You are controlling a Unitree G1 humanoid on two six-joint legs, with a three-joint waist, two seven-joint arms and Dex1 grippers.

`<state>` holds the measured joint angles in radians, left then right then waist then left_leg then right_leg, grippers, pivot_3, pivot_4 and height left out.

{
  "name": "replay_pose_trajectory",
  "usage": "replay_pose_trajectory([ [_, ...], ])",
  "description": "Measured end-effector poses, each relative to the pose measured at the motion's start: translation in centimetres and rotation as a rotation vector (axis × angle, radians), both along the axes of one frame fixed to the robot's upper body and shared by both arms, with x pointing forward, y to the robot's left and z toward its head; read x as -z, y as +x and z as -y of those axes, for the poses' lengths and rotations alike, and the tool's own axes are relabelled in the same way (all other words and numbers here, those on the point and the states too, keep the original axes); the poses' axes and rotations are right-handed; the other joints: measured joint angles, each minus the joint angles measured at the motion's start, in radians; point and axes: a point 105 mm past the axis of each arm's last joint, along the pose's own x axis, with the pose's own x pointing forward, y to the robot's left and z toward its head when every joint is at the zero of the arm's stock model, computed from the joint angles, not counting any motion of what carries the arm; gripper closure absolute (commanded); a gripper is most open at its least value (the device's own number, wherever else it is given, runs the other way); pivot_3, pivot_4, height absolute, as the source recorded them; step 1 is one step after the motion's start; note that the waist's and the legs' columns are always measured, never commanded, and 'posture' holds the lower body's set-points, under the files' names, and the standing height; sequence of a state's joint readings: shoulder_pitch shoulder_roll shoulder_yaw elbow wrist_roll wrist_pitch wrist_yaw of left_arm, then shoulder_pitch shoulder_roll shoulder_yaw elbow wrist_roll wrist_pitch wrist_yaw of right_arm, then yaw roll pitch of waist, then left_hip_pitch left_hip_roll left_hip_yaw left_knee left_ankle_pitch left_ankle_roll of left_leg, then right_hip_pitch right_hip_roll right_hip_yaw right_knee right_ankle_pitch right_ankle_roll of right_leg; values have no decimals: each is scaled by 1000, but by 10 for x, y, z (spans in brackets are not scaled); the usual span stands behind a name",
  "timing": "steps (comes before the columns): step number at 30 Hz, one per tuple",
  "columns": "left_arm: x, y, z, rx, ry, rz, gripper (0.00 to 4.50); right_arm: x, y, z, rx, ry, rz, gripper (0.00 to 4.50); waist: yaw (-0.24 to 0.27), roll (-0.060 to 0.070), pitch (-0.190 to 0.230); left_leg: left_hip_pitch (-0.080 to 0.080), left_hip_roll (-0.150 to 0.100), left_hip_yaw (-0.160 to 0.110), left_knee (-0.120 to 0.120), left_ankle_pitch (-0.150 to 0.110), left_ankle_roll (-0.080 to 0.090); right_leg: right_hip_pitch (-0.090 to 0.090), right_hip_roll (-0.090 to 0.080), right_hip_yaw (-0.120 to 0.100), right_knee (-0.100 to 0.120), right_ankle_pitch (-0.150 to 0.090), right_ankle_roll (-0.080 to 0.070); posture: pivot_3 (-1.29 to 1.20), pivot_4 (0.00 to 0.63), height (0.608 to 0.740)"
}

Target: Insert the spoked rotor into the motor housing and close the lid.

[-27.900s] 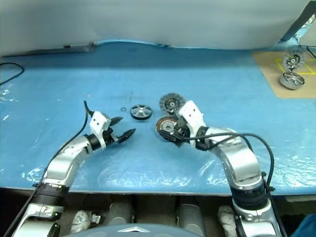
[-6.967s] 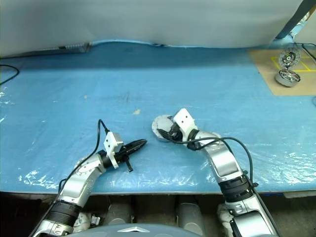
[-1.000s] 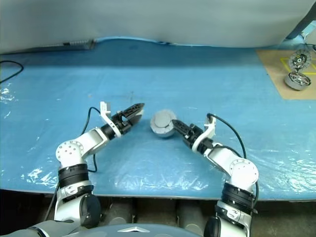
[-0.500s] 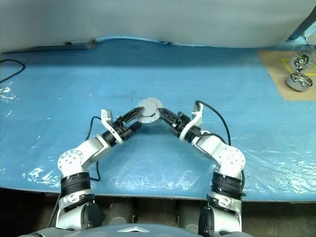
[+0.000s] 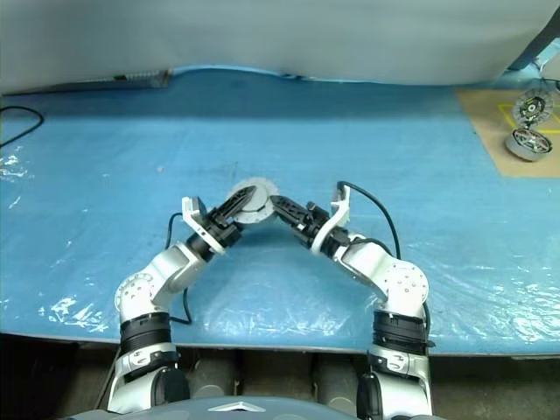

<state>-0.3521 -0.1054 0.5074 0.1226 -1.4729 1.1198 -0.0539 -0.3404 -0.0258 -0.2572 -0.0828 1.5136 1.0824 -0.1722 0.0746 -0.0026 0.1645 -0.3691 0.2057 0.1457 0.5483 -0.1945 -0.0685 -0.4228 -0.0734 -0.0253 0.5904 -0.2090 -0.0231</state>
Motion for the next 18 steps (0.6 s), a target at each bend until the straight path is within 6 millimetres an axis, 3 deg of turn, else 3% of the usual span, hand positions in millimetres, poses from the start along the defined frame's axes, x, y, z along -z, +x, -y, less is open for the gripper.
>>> replay_pose_trajectory([
  [3, -1, 1, -2, -1, 15, -1, 2094, 1, 1, 0, -2, -31, 29, 3349, 2, 0, 0, 0, 0, 0, 2, 0, 0, 0, 0, 0, 0, 1, 1, 0, 150, 740],
  [6, -2, 7, -3, -6, 53, -6, 2094, 1, 5, 6, 23, -113, 90, 2232, 5, 0, 0, -1, 0, -1, 5, 0, 0, 0, 0, 0, 1, 3, 2, 0, 150, 740],
  [12, -3, 36, -25, -108, 148, -28, 2094, 8, 15, 40, 144, -372, 218, 170, 11, 0, 0, -3, 0, -1, 13, 0, 0, 0, 0, 1, 1, 7, 6, 0, 150, 740],
  [14, -2, 55, -24, -121, 196, -48, 2094, 19, 13, 48, 145, -624, 363, 0, 24, -1, 0, -5, 0, -2, 16, 0, 0, 1, -1, 0, 0, 8, 8, 0, 150, 740],
  [18, 5, 88, -29, -189, 284, -106, 2094, 33, 7, 46, 133, -813, 544, 0, 25, -2, 1, -7, 0, -2, 19, 0, 0, 0, -1, 1, 0, 8, 13, 0, 150, 740],
])
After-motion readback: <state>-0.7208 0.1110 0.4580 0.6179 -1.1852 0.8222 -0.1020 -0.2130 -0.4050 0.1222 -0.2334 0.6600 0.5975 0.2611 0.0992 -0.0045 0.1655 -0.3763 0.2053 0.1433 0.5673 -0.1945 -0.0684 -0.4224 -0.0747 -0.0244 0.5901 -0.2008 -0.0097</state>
